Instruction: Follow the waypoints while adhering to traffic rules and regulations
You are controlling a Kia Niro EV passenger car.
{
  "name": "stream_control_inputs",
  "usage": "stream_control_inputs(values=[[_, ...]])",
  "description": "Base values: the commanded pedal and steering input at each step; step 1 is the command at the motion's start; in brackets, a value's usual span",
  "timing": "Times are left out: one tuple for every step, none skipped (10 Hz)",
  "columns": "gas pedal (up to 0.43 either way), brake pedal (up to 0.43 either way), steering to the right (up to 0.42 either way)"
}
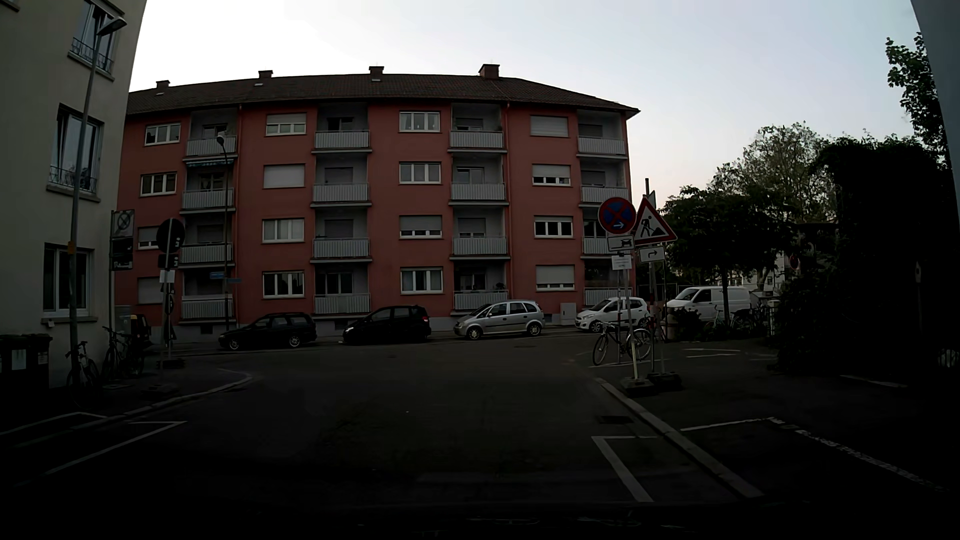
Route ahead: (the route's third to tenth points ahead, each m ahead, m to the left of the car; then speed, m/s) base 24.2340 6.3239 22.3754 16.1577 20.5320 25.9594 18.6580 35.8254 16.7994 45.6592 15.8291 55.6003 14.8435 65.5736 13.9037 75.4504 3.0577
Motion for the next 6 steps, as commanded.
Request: stream_control_inputs(values=[[0.0, 0.0, -0.003], [0.0, 0.0, -0.003], [0.0, 0.0, -0.003], [0.0, 0.0, -0.003], [0.0, 0.0, -0.003], [0.0, 0.0, -0.003]])
